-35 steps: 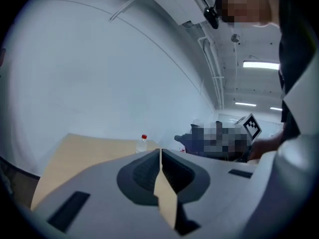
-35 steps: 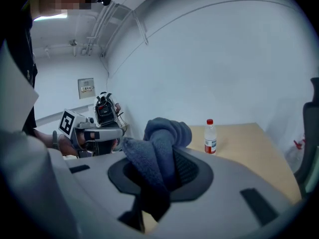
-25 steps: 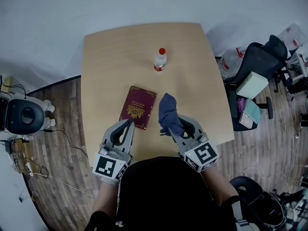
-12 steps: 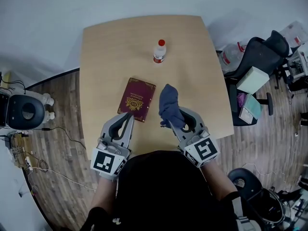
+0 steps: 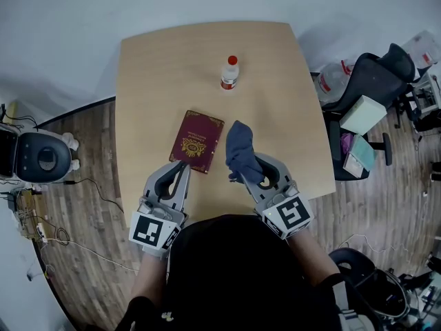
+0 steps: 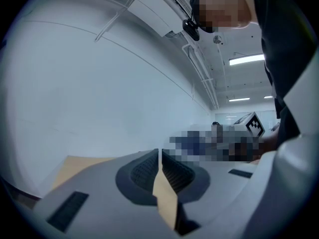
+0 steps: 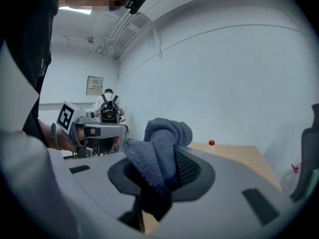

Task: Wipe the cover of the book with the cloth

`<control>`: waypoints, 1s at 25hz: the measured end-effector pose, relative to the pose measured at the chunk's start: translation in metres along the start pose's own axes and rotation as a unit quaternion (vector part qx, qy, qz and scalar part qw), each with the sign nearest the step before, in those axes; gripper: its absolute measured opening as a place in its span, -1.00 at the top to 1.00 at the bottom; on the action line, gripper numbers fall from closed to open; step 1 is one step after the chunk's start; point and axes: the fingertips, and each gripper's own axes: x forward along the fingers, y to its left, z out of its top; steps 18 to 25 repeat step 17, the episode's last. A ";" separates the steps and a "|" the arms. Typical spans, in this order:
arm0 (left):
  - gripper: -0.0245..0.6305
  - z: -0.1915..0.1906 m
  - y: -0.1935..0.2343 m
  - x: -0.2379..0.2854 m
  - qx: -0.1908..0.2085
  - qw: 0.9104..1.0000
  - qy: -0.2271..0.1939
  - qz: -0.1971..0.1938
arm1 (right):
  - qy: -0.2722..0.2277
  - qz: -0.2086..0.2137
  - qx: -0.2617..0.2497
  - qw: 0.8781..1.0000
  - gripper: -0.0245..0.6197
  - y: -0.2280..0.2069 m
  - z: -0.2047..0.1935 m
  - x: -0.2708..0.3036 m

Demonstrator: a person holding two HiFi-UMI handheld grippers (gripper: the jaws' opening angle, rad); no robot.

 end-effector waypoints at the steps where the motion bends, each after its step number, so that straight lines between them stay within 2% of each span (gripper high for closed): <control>1: 0.85 0.000 0.000 0.000 0.000 1.000 0.001 0.000 | 0.000 0.000 0.000 1.000 0.59 0.000 0.001 0.000; 25: 0.85 -0.001 -0.001 0.003 -0.009 1.000 0.001 -0.005 | 0.001 -0.010 -0.003 1.000 0.59 -0.005 0.000 -0.001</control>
